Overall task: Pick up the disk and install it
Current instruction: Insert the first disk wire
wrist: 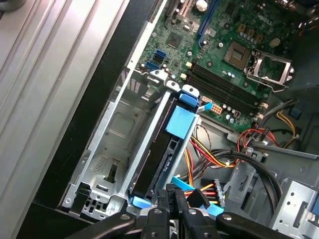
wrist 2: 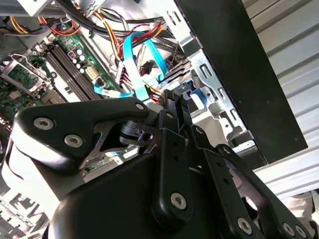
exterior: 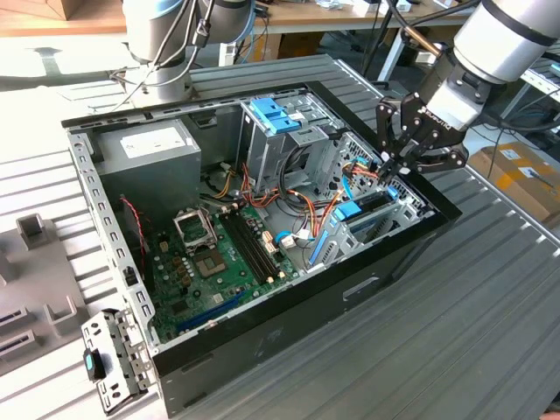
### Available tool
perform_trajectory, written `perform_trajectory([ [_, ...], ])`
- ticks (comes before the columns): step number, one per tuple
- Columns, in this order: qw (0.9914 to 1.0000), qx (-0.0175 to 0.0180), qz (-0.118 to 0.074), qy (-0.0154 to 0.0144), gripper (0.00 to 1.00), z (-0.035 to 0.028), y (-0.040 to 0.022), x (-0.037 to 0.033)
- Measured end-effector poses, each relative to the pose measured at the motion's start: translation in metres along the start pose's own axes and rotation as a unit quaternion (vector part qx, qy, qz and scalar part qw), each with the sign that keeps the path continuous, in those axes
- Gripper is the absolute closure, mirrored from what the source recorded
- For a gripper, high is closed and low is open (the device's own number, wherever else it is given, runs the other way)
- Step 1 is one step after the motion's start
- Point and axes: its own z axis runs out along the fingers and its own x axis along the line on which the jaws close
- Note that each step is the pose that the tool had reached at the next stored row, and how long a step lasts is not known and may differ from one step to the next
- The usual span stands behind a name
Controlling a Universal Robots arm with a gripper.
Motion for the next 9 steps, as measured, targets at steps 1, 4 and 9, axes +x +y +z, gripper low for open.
perform_trajectory([
  [1,0.99999,0.0006,0.005,0.0,0.83,0.0,0.0,0.0],
  [4,0.9999,0.0019,0.014,0.0,0.83,-0.0001,0.0,0.0],
  [9,0.99911,0.0057,0.042,-0.0003,0.83,0.0,0.0,0.0],
])
